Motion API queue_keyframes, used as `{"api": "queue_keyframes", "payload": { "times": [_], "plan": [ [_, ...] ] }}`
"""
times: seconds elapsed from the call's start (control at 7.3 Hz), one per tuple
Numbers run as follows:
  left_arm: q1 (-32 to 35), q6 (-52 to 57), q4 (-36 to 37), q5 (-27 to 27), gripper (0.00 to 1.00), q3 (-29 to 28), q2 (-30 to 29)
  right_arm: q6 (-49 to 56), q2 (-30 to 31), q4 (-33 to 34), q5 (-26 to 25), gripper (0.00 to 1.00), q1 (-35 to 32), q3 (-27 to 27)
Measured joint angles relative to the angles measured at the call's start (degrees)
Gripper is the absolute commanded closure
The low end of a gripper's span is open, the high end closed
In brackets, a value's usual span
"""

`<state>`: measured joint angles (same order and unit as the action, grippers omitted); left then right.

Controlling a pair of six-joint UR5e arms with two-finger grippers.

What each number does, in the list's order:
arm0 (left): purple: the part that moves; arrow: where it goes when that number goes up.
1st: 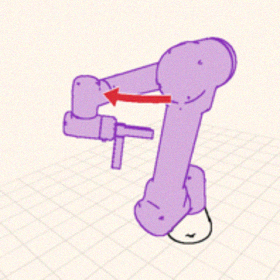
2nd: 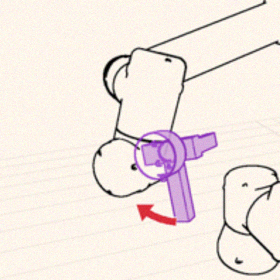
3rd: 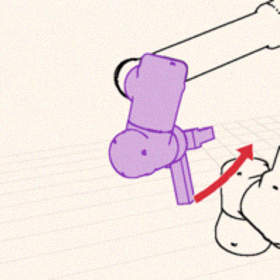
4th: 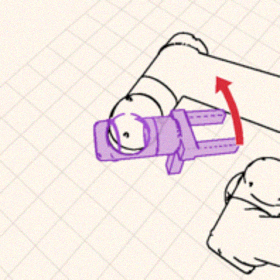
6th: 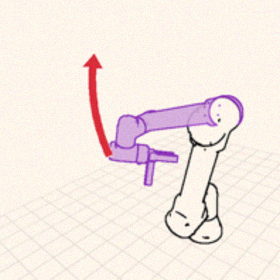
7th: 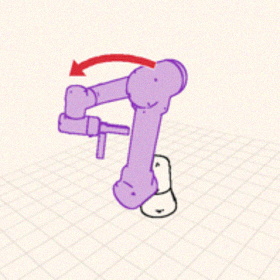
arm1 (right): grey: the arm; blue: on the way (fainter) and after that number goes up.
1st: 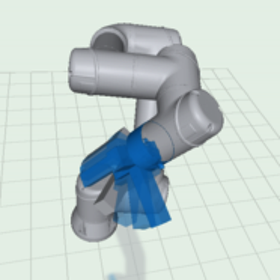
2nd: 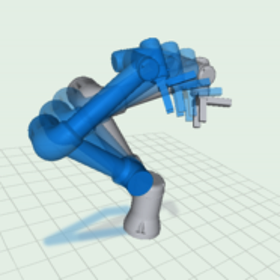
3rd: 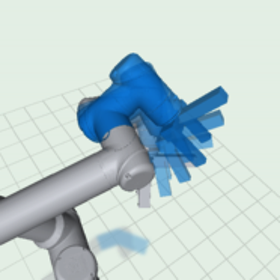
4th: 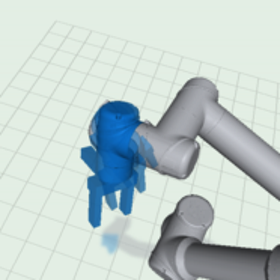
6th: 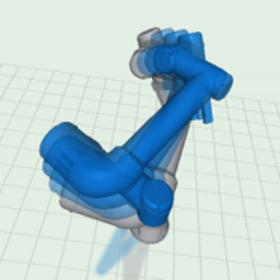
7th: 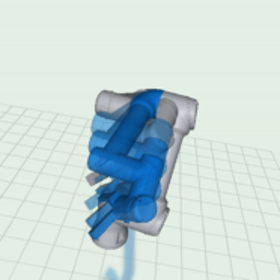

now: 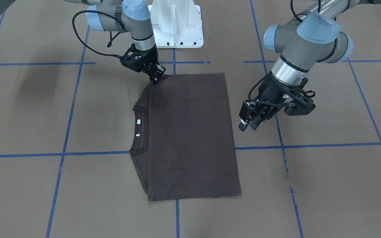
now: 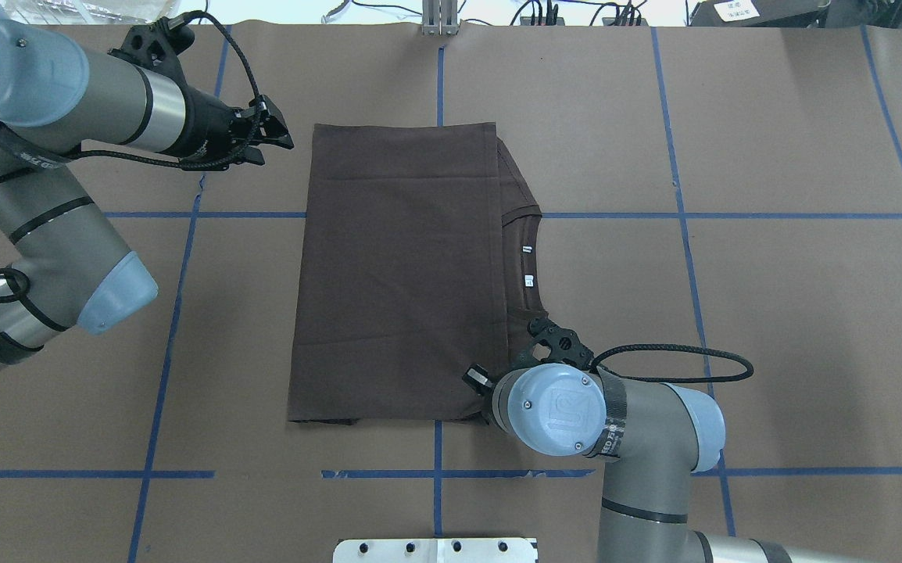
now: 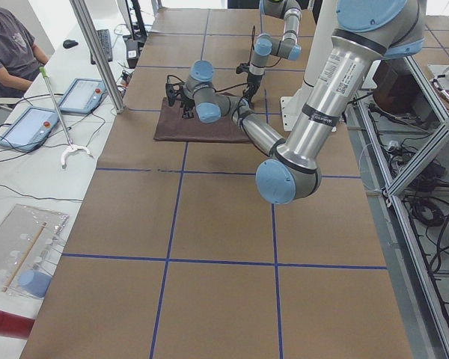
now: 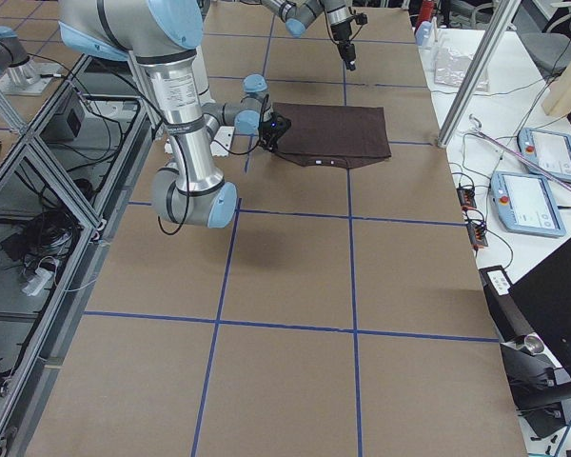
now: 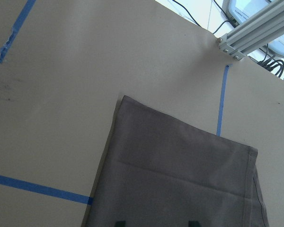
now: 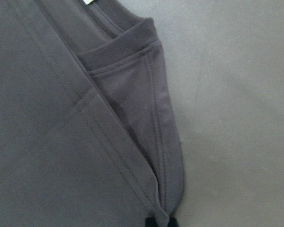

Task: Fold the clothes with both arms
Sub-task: 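Move the right gripper to the shirt corner nearest the robot, then lower the left gripper to the other near corner beside the right gripper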

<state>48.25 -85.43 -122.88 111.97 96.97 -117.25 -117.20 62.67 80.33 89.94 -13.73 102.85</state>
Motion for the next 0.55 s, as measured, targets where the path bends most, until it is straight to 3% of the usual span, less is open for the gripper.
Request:
{"api": "queue_keyframes", "payload": {
  "times": [0.55],
  "plan": [
    [-2.0,-6.6,0.4,-0.1,0.46,2.6,1.5,0.1,1.9,0.1,0.3,1.0,-0.4,3.5]
  ]
}}
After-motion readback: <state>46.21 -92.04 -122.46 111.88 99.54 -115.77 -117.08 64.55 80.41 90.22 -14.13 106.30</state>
